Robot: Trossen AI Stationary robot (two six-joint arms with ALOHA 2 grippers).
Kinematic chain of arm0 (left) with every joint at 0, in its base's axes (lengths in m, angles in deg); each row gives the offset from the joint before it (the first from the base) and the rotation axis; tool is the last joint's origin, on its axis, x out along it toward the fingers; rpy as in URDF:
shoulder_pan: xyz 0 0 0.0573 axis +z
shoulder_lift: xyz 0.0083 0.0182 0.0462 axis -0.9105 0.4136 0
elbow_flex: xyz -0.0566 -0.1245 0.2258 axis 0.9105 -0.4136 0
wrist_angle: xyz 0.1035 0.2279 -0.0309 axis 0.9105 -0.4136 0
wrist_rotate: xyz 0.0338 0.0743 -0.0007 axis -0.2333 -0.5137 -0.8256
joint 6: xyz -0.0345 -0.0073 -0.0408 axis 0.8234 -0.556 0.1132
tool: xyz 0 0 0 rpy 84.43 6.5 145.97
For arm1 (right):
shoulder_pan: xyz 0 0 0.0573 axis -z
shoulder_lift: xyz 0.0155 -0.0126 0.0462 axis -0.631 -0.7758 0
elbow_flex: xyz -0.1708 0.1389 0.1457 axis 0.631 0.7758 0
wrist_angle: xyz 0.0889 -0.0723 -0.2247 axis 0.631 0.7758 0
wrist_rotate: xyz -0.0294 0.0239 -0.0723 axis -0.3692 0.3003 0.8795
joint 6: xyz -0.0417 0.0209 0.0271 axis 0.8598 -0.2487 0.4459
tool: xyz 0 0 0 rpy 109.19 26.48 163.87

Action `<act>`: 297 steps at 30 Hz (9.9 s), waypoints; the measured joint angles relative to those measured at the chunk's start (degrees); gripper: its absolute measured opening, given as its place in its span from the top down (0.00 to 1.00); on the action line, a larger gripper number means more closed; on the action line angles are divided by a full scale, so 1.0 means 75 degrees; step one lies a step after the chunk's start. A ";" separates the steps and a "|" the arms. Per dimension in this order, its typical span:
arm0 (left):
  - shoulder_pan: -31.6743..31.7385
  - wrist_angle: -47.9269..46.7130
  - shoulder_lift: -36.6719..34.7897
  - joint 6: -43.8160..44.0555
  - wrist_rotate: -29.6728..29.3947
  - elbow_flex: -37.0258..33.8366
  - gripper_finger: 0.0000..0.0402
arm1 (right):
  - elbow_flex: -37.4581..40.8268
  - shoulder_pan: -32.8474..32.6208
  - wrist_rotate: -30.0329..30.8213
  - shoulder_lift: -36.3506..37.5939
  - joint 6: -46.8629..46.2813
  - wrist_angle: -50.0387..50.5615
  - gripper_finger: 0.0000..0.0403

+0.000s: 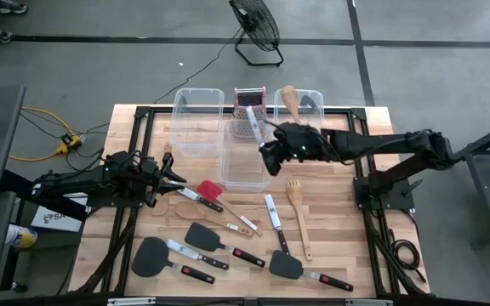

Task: Pick & Place Kitchen Items
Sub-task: Put the black table knife into the middle transparent bin

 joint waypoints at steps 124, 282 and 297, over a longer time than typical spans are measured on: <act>-0.0001 0.0001 0.0001 -0.0001 0.0000 0.0000 0.78 | -0.0011 0.1711 -0.2637 -0.0317 0.0231 0.0835 0.53; 0.0000 0.0000 0.0001 -0.0001 0.0000 0.0000 0.78 | -0.0020 -0.4591 -0.0486 -0.4045 -0.5034 0.3268 0.27; 0.0001 0.0001 0.0001 0.0001 0.0000 0.0000 0.78 | -0.0014 -0.4591 -0.0647 -0.4051 -0.4443 0.3295 0.31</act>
